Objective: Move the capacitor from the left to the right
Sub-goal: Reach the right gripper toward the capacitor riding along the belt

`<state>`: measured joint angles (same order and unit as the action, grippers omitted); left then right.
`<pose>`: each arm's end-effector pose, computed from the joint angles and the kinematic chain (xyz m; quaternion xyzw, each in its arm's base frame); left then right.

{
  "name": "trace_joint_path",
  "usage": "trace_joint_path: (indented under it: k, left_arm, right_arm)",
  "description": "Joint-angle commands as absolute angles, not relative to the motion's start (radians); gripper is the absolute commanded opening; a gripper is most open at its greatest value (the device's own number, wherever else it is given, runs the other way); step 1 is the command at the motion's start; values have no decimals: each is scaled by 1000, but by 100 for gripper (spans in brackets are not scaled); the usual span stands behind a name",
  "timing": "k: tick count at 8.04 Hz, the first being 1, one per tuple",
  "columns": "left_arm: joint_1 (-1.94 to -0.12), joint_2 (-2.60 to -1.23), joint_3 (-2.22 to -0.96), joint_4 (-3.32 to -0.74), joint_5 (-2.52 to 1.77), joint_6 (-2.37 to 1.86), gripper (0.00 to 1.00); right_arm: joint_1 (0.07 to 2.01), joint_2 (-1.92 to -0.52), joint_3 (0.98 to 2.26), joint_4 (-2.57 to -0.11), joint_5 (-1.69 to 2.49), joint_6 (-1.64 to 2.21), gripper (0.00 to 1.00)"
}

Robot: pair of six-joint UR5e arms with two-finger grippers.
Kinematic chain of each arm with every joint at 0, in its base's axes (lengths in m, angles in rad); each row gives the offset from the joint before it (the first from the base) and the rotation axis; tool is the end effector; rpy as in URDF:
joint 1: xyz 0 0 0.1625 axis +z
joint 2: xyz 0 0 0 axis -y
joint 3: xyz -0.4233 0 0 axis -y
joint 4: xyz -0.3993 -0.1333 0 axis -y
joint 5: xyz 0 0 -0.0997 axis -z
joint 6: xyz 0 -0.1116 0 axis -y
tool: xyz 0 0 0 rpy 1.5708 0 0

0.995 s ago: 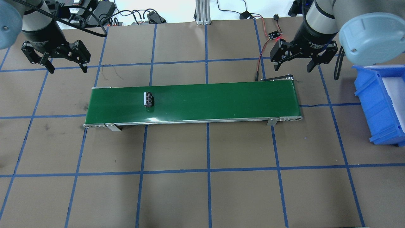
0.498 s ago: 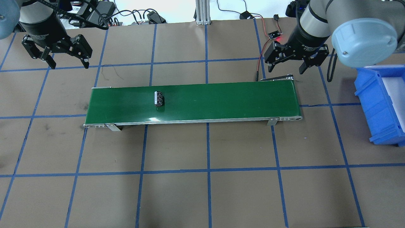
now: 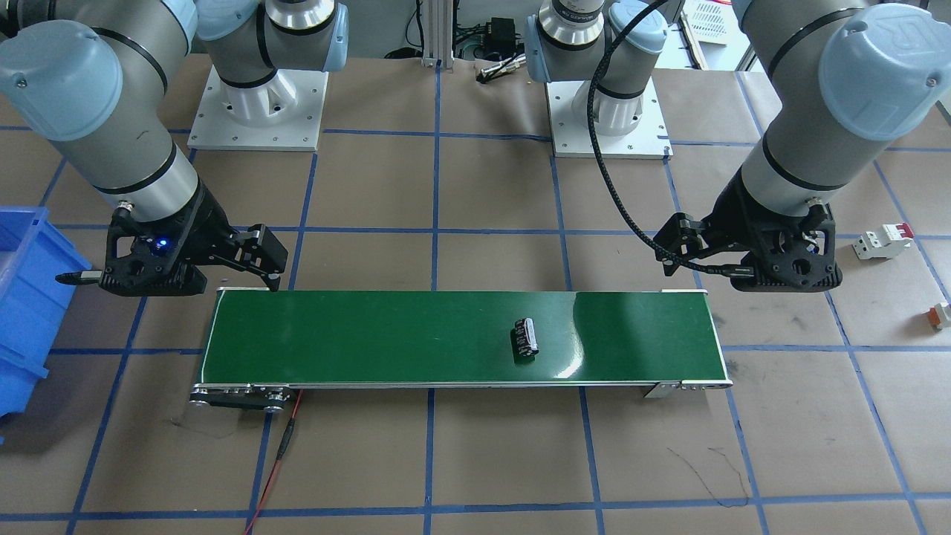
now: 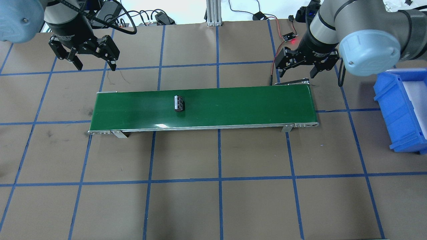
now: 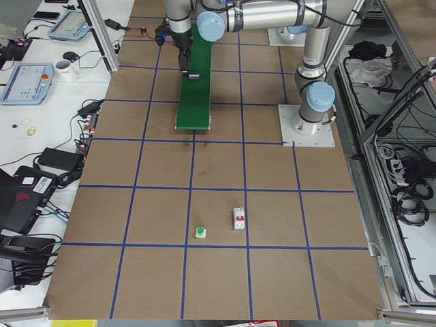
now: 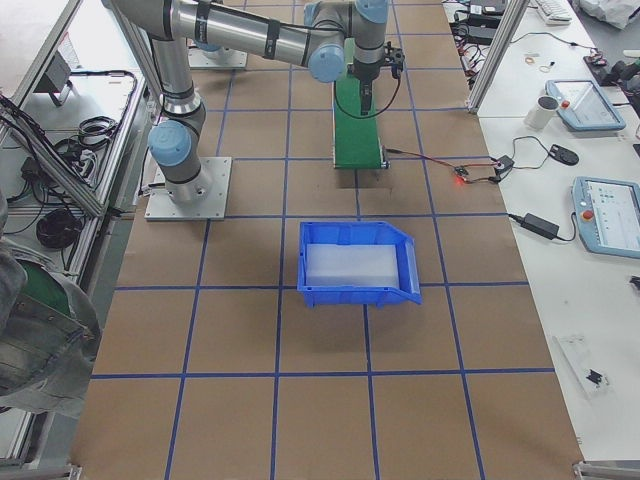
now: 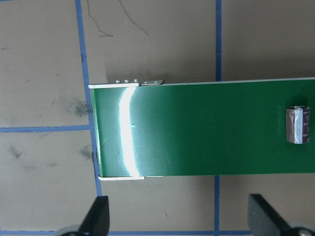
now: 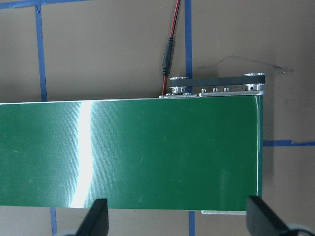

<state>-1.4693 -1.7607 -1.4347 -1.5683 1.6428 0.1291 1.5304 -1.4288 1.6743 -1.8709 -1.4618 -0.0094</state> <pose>-0.0666 -0.5822 0.4404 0.0147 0.9989 0.0296 0.0328 0.1230 -0.5583 0.3792 0.0140 0.9980 -0.0286 0.0538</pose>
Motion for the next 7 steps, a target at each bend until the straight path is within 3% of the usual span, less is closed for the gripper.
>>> trace_joint_path:
  k: [1, 7]
  left_arm:
    - [-1502, -1767, -1439, -1519, 1609, 133, 100]
    - [-1517, -1761, -1443, -1525, 1536, 129, 100]
  right_arm:
    - [1542, -1420, 1729, -1951, -1460, -26, 99]
    - [1566, -1391, 1793, -2062, -1460, -26, 99]
